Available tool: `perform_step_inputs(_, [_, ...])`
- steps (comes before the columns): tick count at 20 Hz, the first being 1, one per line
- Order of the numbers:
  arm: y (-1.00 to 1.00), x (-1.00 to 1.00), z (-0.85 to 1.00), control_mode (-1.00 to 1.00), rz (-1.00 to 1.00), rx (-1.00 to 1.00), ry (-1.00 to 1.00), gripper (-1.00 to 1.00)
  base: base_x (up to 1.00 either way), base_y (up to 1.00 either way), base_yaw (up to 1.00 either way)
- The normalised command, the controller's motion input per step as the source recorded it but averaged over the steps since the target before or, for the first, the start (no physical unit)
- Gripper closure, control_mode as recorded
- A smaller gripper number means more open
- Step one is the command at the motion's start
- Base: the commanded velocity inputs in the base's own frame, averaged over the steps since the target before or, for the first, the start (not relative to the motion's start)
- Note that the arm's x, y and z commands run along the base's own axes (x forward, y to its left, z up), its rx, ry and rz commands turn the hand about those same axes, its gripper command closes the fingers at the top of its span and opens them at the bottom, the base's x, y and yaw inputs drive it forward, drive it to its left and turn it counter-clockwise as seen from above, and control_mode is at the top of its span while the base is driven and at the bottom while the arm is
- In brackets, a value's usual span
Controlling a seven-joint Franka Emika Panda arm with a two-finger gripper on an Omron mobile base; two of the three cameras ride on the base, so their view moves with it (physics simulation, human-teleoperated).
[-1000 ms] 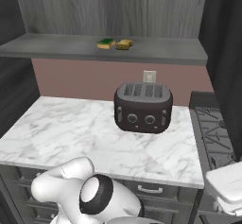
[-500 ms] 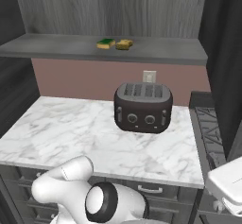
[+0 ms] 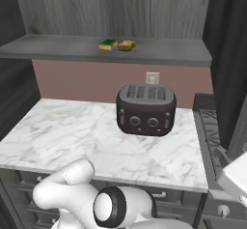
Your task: Pick up the sponge and sponge from the sink, and place them back in the cabinet, and close the cabinet doors.
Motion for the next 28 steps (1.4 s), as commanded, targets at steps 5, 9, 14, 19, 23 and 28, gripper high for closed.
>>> perform_step_inputs(5, [-0.04, 0.0, 0.09, -1.0, 0.2, 0.06, 0.0, -1.0, 0.0, 0.0, 0.0])
perform_step_inputs(9, [0.0, 0.0, 0.0, -1.0, 0.22, 0.05, 0.0, -1.0, 0.0, 0.0, 0.0])
perform_step_inputs(14, [0.0, 0.0, 0.0, -1.0, 0.21, 0.04, 0.0, -1.0, 0.0, 0.0, 0.0])
perform_step_inputs(19, [-0.02, 0.09, 0.0, -1.0, 0.17, 0.04, 0.0, -1.0, 0.0, 0.0, 0.0])
perform_step_inputs(23, [-0.05, 0.23, 0.0, -1.0, 0.09, 0.01, 0.0, -1.0, 0.0, 0.0, 0.0])
perform_step_inputs(28, [-0.08, 0.3, 0.0, -1.0, 0.02, 0.0, 0.0, -1.0, 0.0, 0.0, 0.0])
